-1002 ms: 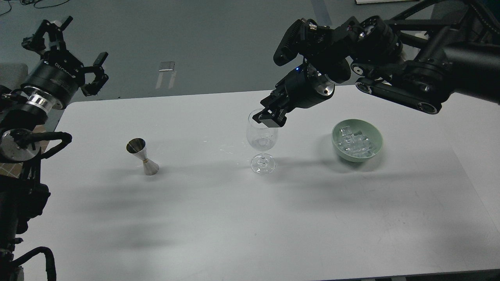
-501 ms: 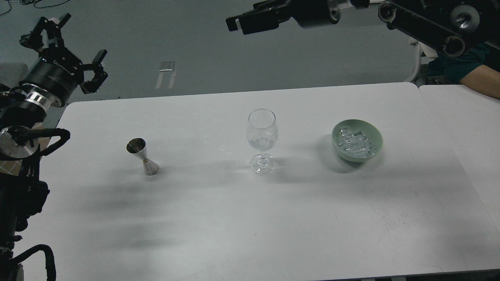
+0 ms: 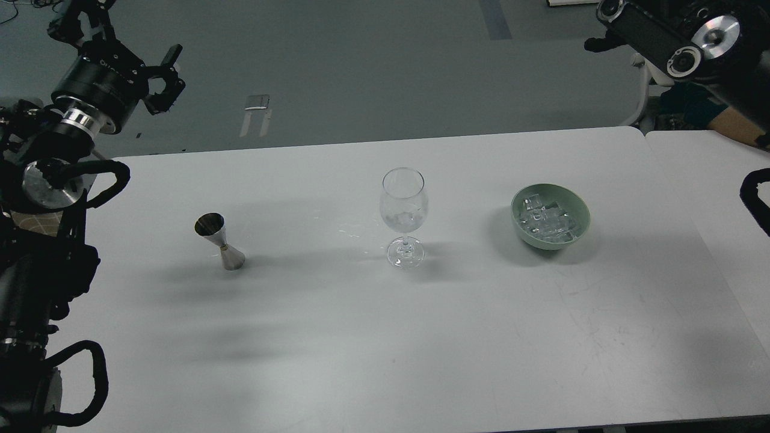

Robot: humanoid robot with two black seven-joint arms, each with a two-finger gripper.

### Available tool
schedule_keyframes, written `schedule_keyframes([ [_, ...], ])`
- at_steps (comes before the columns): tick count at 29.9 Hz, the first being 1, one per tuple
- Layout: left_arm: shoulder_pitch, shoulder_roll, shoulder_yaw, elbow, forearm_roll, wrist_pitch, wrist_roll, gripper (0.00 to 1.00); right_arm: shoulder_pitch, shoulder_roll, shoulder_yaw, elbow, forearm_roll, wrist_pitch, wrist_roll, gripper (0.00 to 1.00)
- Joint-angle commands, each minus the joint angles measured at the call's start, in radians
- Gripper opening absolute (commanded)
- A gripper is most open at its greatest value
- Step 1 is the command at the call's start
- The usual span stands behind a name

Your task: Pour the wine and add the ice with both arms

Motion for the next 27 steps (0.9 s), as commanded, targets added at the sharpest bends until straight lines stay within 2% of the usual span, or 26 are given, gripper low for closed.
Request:
schedule_keyframes([
  [1, -0.057, -0.002, 0.071, 0.076, 0.000, -0.012, 0.007, 0.98, -0.055, 0.040, 0.056, -0.103, 0.178, -0.002, 0.000, 1.00],
  [5, -0.132, -0.003, 0.169, 0.138, 0.005, 0.008, -0.001, 0.98, -0.065, 0.083, 0.075, -0.208, 0.344, -0.001, 0.000, 1.00],
  [9, -0.263, -0.058, 0.239, 0.314, 0.008, 0.146, -0.004, 0.98, -0.066, 0.140, 0.075, -0.300, 0.543, -0.001, 0.000, 1.00],
  [12, -0.317, -0.080, 0.284, 0.407, 0.011, 0.197, -0.011, 0.98, -0.066, 0.151, 0.076, -0.306, 0.629, -0.001, 0.000, 1.00],
  [17, -0.318, -0.111, 0.281, 0.412, -0.012, 0.214, -0.013, 0.98, -0.078, 0.174, 0.076, -0.304, 0.693, -0.033, 0.000, 1.00],
  [21, -0.315, -0.105, 0.283, 0.394, -0.191, 0.266, -0.011, 0.98, -0.104, 0.192, 0.081, -0.298, 0.693, -0.064, 0.000, 1.00],
  [27, -0.308, -0.098, 0.286, 0.333, -0.241, 0.229, -0.011, 0.98, -0.126, 0.195, 0.165, -0.292, 0.693, -0.064, 0.000, 1.00],
])
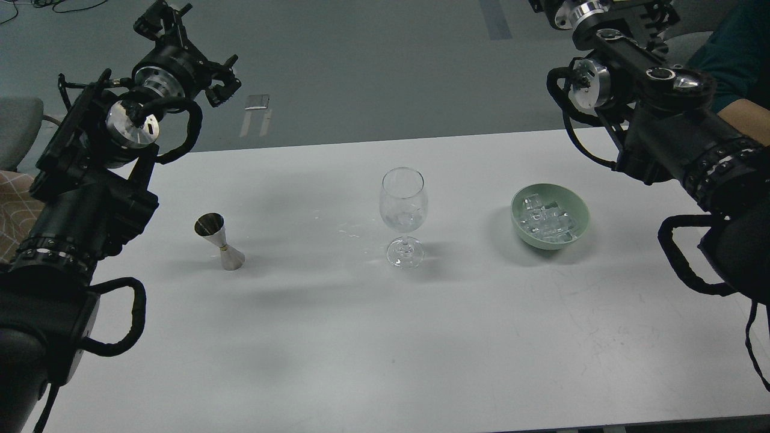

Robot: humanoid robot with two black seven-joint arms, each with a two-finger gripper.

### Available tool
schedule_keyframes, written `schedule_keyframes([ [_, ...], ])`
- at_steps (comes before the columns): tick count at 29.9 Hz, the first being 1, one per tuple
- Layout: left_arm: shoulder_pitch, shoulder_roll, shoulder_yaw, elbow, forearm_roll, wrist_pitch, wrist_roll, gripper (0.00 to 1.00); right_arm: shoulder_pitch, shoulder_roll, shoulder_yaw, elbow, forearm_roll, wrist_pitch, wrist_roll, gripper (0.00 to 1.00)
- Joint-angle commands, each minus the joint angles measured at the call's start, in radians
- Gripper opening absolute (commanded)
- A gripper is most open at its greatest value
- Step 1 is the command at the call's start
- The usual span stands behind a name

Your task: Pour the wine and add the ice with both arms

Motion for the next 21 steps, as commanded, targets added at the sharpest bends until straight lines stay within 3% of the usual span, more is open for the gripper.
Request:
schedule_keyframes([
  [1, 0.006, 0.001, -0.002, -0.038, -0.022, -0.028, 0.002, 0.98, -0.012, 0.001, 0.040, 0.003, 0.000, 0.001, 0.000, 1.00],
  [8, 0.011, 0.001, 0.101, -0.065, -0.012, -0.169, 0.013, 0.98, -0.054, -0.004, 0.118, 0.052, 0.006, 0.055, 0.000, 1.00],
  [11, 0.012, -0.001, 0.107, -0.067, -0.021, -0.180, 0.008, 0.98, -0.088, -0.004, 0.211, 0.093, 0.011, 0.084, 0.000, 1.00],
  [18, 0.048, -0.004, 0.096, -0.137, -0.072, -0.194, 0.000, 0.98, -0.131, -0.005, 0.236, 0.118, 0.011, 0.095, 0.000, 1.00],
  [21, 0.063, -0.009, 0.095, -0.137, -0.103, -0.202, -0.050, 0.98, -0.151, -0.013, 0.242, 0.118, 0.020, 0.110, 0.000, 1.00],
])
